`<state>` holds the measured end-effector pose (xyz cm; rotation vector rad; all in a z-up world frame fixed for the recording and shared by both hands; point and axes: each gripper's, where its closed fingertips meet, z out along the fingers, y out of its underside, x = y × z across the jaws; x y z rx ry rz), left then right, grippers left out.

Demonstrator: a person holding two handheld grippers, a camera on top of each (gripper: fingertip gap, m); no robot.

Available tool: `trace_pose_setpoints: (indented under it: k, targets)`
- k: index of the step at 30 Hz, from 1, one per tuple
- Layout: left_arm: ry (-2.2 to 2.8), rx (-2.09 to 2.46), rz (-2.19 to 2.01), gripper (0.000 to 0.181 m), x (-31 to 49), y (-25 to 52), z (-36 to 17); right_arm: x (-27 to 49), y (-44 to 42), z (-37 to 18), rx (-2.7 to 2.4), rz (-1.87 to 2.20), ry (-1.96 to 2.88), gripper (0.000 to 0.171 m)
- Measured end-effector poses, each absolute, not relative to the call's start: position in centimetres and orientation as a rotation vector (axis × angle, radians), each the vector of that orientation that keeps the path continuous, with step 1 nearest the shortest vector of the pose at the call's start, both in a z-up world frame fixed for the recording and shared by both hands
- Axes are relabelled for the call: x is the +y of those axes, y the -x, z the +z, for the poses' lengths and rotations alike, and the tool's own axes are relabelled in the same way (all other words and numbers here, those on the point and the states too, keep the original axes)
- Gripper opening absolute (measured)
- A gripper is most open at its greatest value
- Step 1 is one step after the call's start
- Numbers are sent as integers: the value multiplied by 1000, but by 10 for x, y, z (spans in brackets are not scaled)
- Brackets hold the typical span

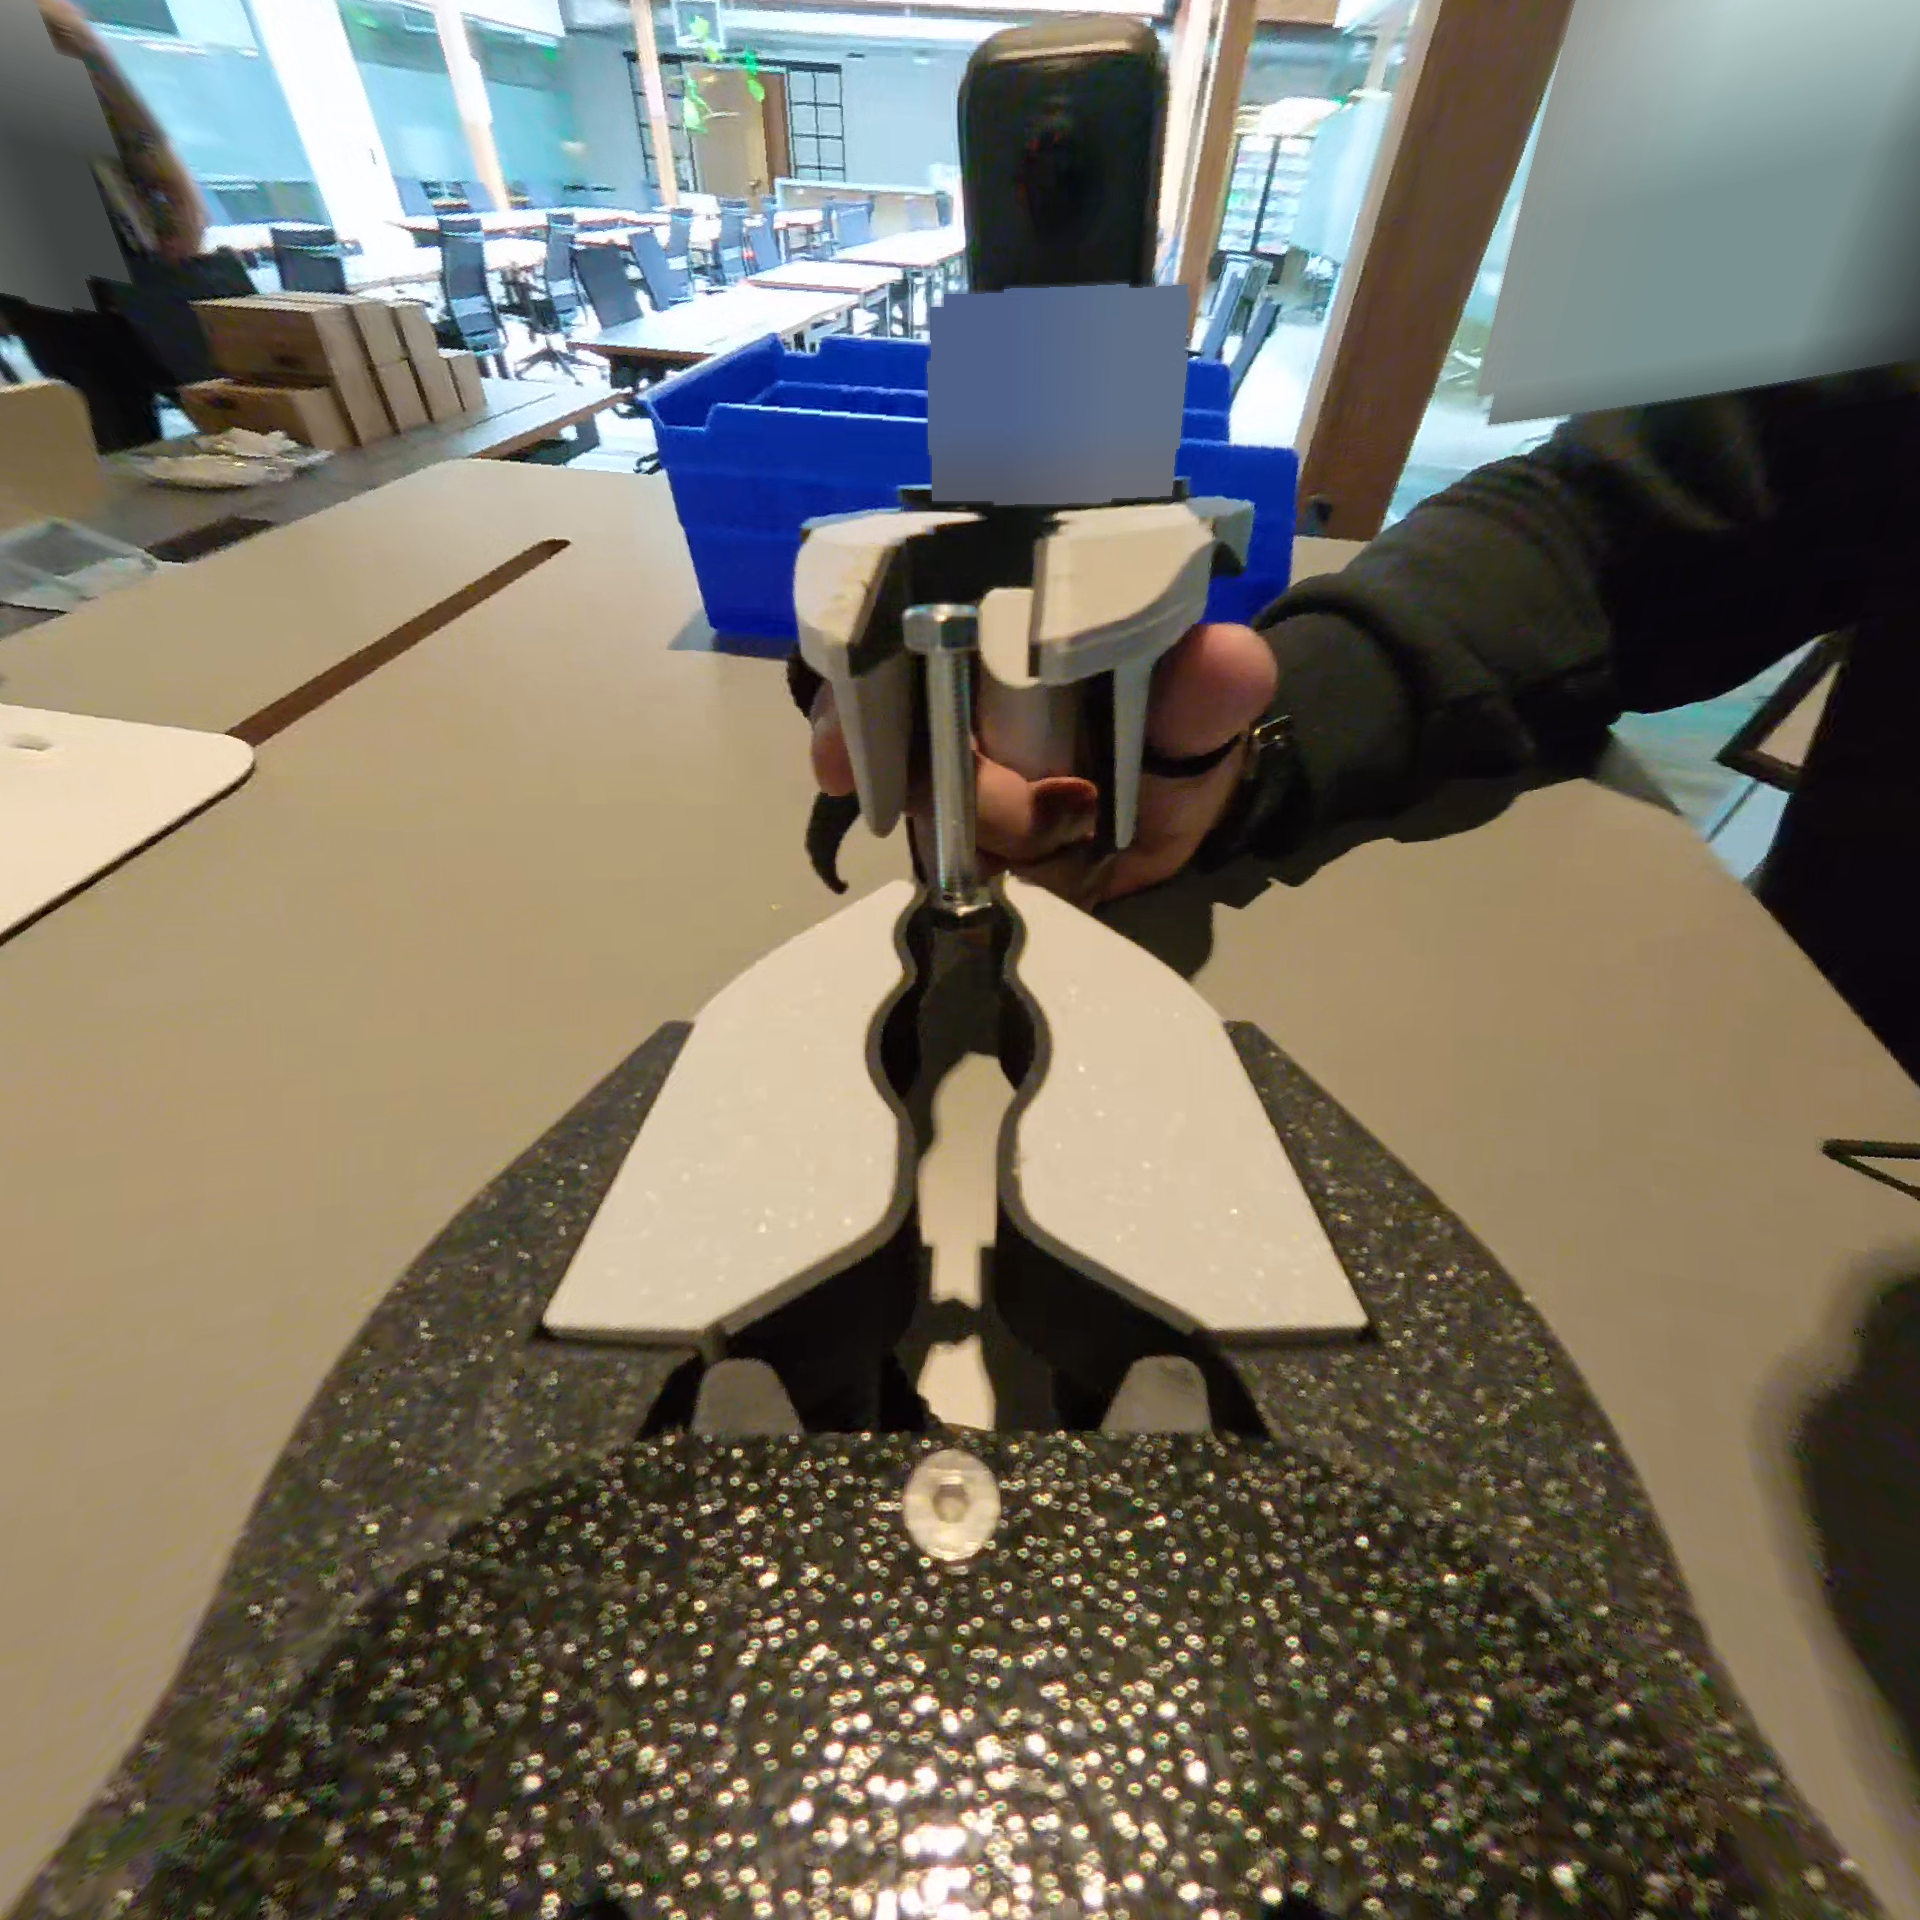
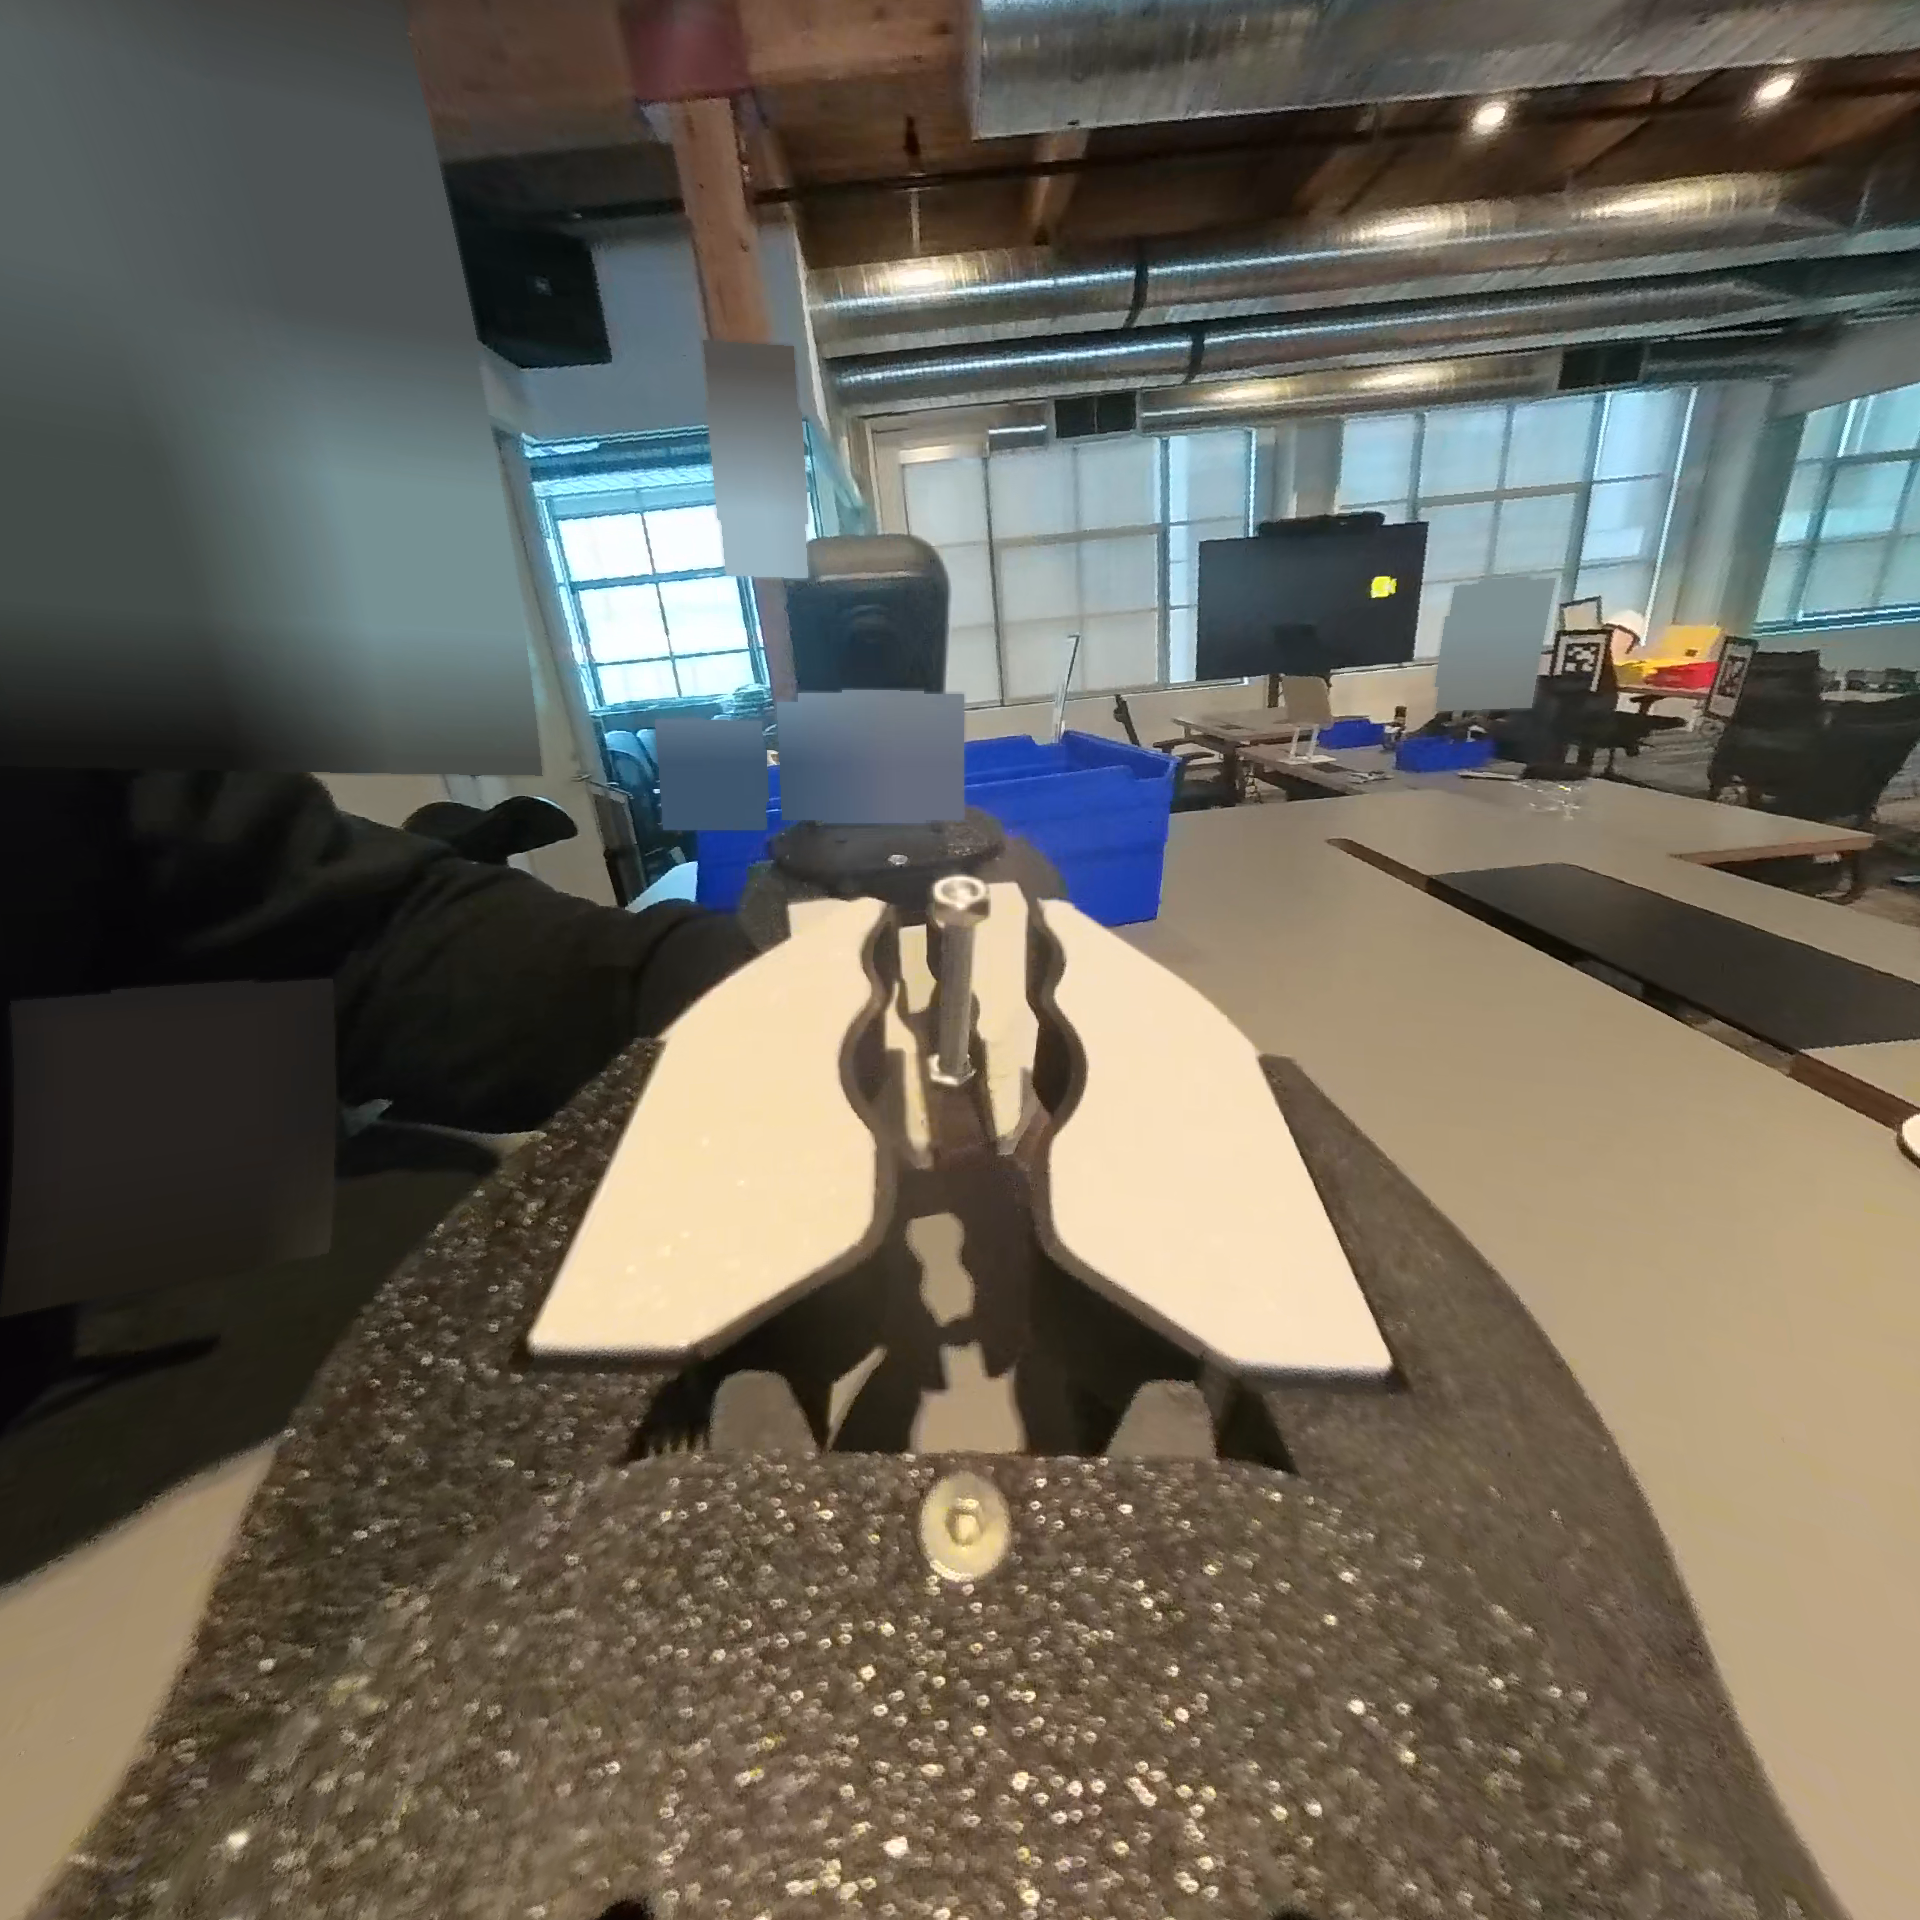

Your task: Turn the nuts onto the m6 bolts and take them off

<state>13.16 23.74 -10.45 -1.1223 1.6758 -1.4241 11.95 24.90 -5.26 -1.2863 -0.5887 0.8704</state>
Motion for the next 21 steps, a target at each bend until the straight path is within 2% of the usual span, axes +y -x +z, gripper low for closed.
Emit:
trace_pose_setpoints:
  k: [4, 12, 14, 17, 21]
  targets:
    - [1136, 1680, -1352, 10, 239, -135, -109, 251, -119, -55, -592, 830, 1301, 10]
    - [1212, 1494, -829, 10, 277, -150, -119, 275, -139, -68, -448, 563, 1443, 10]
    - [1210, 1487, -869, 10, 275, -150, -116, 273, -136, -67, -468, 586, 1437, 14]
    - [1223, 1494, -986, 10, 272, -148, -113, 268, -133, -63, -482, 706, 1397, 33]
    - [1178, 1578, -1221, 10, 254, -142, -108, 260, -133, -54, -501, 819, 1320, 31]
